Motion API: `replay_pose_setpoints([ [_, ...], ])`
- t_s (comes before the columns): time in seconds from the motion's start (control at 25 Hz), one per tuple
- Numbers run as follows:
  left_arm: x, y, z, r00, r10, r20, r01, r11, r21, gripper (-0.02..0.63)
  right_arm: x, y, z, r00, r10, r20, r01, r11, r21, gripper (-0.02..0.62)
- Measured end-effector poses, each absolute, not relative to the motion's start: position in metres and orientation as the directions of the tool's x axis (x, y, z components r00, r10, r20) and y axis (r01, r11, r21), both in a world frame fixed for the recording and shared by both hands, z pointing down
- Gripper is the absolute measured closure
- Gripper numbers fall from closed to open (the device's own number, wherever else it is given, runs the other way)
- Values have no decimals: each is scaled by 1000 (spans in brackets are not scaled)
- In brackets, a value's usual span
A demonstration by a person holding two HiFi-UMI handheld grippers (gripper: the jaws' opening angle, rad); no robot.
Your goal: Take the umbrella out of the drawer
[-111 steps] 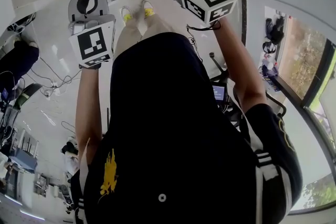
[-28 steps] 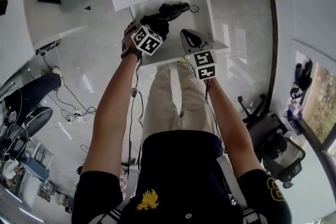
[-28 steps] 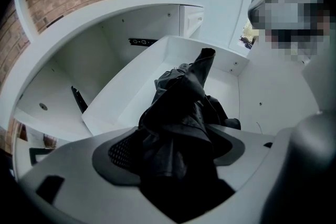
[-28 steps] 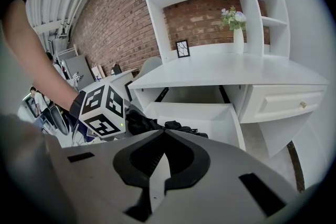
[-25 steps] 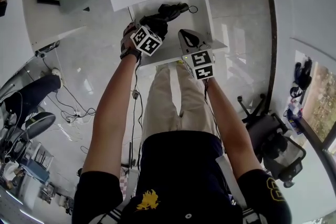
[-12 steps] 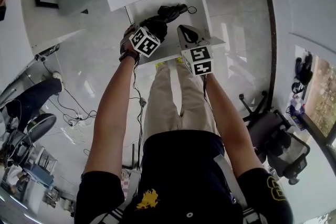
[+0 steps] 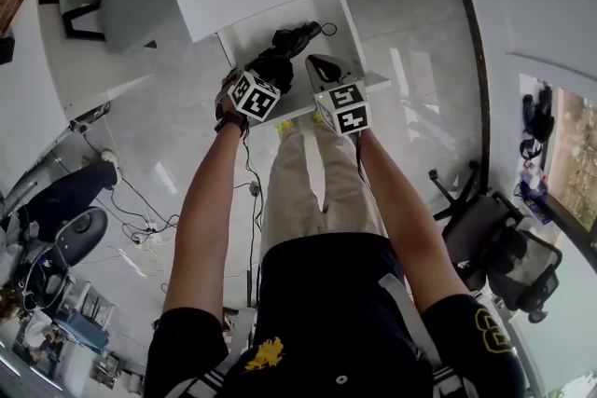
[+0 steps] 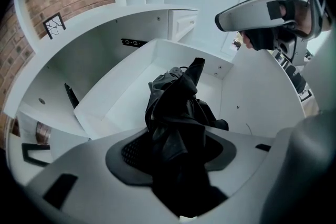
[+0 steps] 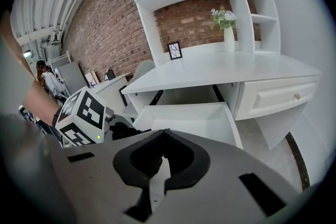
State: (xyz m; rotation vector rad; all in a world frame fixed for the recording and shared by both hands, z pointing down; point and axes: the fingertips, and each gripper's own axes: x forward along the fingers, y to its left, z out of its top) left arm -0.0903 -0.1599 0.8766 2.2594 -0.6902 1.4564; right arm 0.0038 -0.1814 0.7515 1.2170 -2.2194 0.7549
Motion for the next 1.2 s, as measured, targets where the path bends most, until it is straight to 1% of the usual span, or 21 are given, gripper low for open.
replay_pose_setpoints([
  [0.24,-89,-151,871,337,-216,916,-584,-811,23,371,6,-180,754,-464,-583,667,-869,445,-216,572],
  [0.64,-98,-142,855,336,-237,912,-610,-792,19,374,13,-185,756,-473,-574,669,-873,408,-267,572],
  [0.88,-107,-128,828,337,-227,913,-630,-776,40,376,10,-180,758,-470,-524,711,-875,385,-295,572],
  [1.04,-109,-124,807,337,-228,913,-637,-770,42,376,-2,-165,752,-509,-462,726,-847,420,-326,572],
  [1.2,-106,-125,783,334,-243,911,-657,-752,41,376,9,-162,734,-491,-478,728,-858,411,-308,572],
])
